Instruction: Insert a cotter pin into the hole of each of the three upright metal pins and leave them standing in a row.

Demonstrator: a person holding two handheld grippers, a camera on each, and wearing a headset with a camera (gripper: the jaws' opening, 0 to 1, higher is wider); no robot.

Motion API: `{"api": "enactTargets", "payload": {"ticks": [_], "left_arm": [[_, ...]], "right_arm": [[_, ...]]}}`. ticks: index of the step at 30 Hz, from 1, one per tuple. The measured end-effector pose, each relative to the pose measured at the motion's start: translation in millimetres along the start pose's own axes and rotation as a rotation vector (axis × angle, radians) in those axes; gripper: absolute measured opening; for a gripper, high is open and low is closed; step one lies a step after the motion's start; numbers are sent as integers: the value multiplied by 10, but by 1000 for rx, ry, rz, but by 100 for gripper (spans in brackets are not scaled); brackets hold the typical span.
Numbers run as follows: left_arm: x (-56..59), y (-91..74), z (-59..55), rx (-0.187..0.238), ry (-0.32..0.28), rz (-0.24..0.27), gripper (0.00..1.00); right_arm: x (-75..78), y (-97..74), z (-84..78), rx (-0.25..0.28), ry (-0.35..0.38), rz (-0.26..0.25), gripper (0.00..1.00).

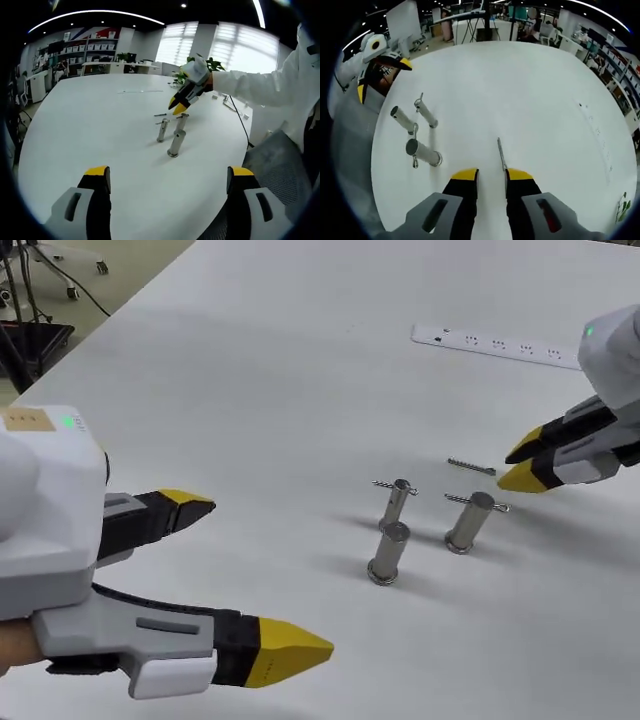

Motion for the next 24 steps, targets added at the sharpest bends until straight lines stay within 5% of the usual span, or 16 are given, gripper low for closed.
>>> {"api": "enactTargets", "payload": {"ticks": [24], "left_arm": [[51, 48, 31, 19, -42, -4, 94]], "right_arm": [[188, 249, 112, -177, -72, 40, 2]]}}
Point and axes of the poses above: the centre of the closed fingertips' face, and the gripper's own axes: y roughly forward along the fingers, x roughly to its right, z roughly out of its top, the point moved 8 cm from there along -y, roughly backward along the fingers, and after that the axes turned 5 degrees about y, right-handed, at the moved point
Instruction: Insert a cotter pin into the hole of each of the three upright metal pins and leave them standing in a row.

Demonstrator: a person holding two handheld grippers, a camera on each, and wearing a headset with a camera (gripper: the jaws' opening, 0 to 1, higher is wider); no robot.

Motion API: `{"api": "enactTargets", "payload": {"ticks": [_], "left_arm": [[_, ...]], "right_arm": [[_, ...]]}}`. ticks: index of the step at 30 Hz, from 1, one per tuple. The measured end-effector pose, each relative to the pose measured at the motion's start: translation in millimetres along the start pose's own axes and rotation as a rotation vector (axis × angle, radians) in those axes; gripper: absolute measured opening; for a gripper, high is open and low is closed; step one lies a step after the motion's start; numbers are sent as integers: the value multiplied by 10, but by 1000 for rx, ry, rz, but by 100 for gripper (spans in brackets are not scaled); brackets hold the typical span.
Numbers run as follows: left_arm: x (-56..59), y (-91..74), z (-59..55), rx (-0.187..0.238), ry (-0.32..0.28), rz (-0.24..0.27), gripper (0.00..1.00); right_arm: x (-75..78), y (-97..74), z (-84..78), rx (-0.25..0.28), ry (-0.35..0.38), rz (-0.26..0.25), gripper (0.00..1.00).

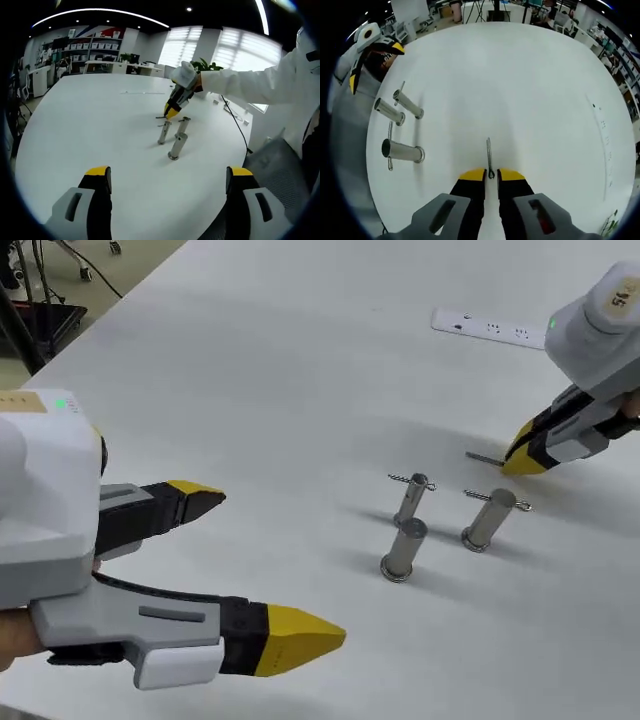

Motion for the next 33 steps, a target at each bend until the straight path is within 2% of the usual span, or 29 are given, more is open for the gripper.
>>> {"api": "enactTargets", "payload": {"ticks": [4, 7, 13, 14, 17, 22, 24, 27, 30, 33], "left_arm": [[-8, 17, 6, -1, -3, -4, 94], [11, 37, 22, -2, -1, 0, 94], [-24, 15, 21, -1, 3, -1, 93], [-26, 13, 20, -2, 6, -3, 93], [-52, -17, 17, -10, 14, 1, 93], [-86, -89, 37, 5, 9, 13, 92], [-95, -108, 44, 13, 15, 23, 92], [-81, -125, 47, 24, 11, 17, 89], [-58, -129, 40, 18, 22, 14, 85], [-20, -132, 50, 33, 37, 11, 82]], "right_arm": [[37, 13, 12, -29, -44, 13, 0], [32, 23, 37, -42, -53, 19, 0], [37, 28, 70, -76, -60, 31, 0], [28, 25, 70, -81, -81, 37, 0], [19, 29, 88, -87, -79, 32, 0], [68, 25, 96, -88, -60, 29, 0], [49, 24, 109, -96, -75, 20, 0], [20, 26, 132, -118, -116, 3, 0], [10, 14, 137, -120, -87, -11, 0], [5, 6, 134, -127, -92, -13, 0]]}}
Point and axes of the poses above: the centre of the closed fingertips' face, and the gripper's own axes: y roughly forward along the fingers, x roughly to its right, z roughly out of its top, the point moved 8 cm from there along -y, roughly backward along the fingers, and after that the axes turned 5 degrees about y, right-handed, at the moved point
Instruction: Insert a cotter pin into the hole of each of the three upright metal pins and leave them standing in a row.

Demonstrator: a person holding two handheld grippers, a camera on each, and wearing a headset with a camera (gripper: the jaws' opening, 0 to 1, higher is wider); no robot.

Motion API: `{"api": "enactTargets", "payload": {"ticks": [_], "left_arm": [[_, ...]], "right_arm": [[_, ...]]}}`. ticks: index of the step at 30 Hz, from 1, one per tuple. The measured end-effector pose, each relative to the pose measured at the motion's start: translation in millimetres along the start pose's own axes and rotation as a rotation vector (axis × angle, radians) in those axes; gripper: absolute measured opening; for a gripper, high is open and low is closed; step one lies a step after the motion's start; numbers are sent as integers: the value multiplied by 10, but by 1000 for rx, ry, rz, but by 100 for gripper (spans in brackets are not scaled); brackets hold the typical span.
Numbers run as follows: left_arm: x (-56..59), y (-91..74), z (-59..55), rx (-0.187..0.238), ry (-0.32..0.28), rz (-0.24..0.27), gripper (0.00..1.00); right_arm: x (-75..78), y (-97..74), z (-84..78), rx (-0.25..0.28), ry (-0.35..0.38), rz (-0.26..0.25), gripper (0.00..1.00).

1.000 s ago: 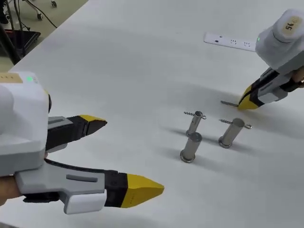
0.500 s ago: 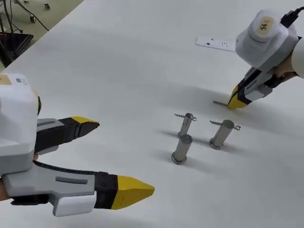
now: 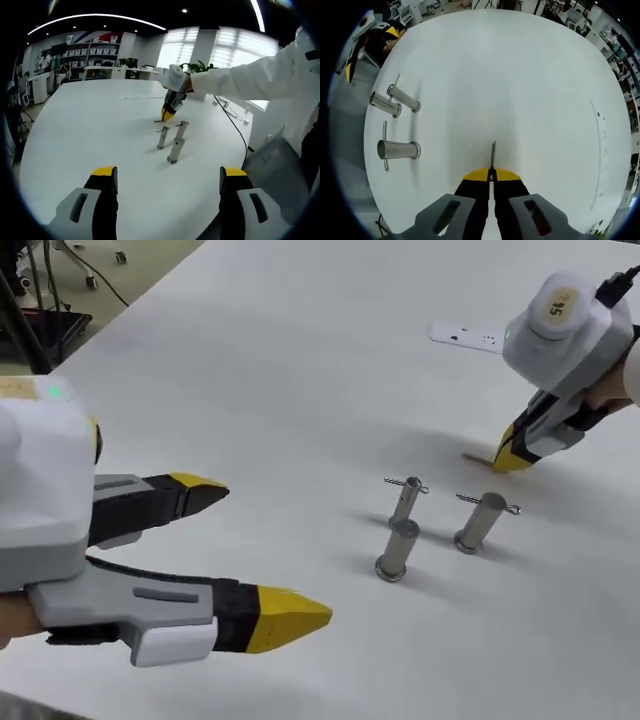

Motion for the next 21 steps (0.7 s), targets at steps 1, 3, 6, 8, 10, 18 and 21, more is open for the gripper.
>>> {"api": "enactTargets", "payload": {"ticks": [1, 3, 6, 8, 10, 18, 21], "left_arm": [[7, 0, 4, 5, -5, -2, 82], [29, -4, 14, 12, -8, -2, 82], [82, -6, 27, 12, -3, -9, 83], [91, -10, 30, 10, -1, -11, 83], [91, -11, 35, 10, -2, -9, 83], [92, -6, 88, 25, -8, 0, 82], [97, -6, 116, 31, -4, 4, 82]], "right_arm": [[-8, -4, -4, -4, -6, 1, 0], [-6, -15, 4, -8, -22, 2, 0], [-70, -87, 21, 6, -38, 8, 0], [-92, -134, 30, 14, -51, 4, 0], [-78, -197, 36, 24, -71, -11, 0], [-270, -488, -31, 97, -70, -32, 0], [-365, -584, -65, 134, -58, -39, 0]]}}
Point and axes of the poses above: the centre of the closed fingertips' face, and the gripper's own axes: y roughly forward along the fingers, x roughly to its right, z roughly out of its top, the point moved 8 cm from there along -y, roughly backward along the fingers, and after that the axes turned 5 degrees about y, right-handed, at the moved point
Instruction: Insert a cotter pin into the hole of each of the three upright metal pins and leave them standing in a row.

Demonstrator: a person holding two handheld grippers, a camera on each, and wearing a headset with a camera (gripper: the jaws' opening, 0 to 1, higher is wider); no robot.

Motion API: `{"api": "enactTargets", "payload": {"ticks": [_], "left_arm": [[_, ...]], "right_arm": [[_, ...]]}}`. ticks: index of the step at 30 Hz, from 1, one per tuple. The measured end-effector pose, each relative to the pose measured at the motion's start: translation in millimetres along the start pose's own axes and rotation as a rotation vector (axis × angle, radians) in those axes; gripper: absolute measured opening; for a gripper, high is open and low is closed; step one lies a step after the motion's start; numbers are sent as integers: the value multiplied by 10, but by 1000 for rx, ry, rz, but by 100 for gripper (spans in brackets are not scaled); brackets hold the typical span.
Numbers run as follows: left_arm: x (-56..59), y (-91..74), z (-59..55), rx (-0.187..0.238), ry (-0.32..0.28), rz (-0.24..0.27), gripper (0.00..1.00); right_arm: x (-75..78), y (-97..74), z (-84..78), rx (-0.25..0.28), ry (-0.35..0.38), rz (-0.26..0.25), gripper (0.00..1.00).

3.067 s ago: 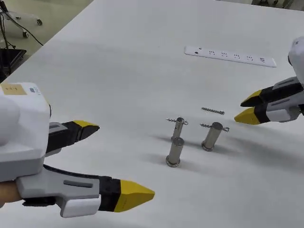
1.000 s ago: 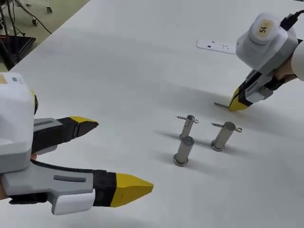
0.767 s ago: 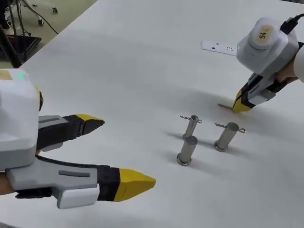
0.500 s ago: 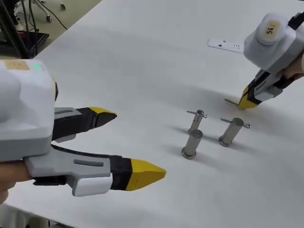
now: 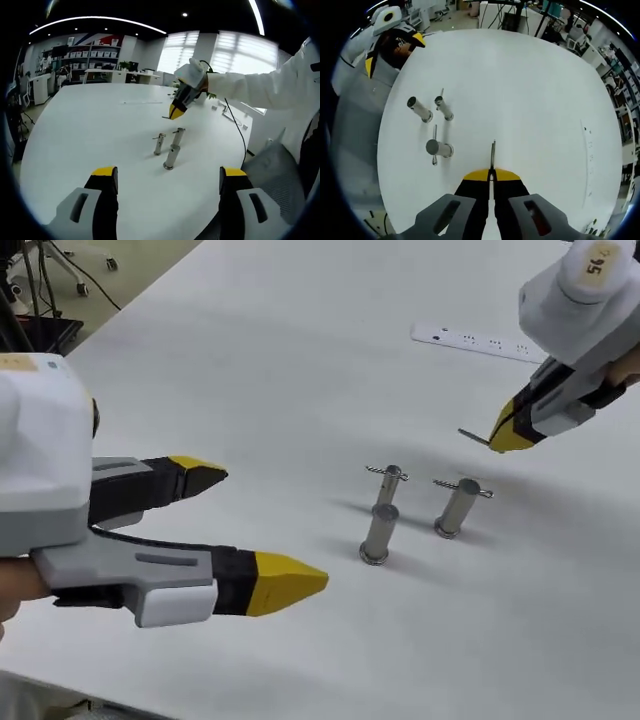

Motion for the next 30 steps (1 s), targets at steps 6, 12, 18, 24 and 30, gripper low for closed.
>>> {"api": "enactTargets", "payload": {"ticks": [6, 12, 18, 24, 30], "left_arm": [[22, 13, 66, 12, 1, 0, 81], [47, 76, 136, 12, 19, -14, 80], [56, 160, 225, 22, 30, -30, 77], [62, 284, 307, 33, 34, -53, 73], [74, 372, 360, 42, 44, -76, 68]], "right_arm": [[-220, -204, -17, 41, -20, -38, 0], [-396, -407, 53, 149, -15, -72, 0], [-514, -523, 85, 219, -27, -117, 0], [-635, -606, 106, 262, -33, -165, 0], [-784, -625, 117, 292, -66, -181, 0]]}}
Point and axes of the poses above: the centre of the closed fingertips' face, and the gripper's own axes: y roughly forward along the fingers, x roughly to its right, z roughly out of its top, the point moved 8 cm from there along -y, roughly backward along the fingers, and after that the axes turned 5 degrees about y, right-handed, at the moved point
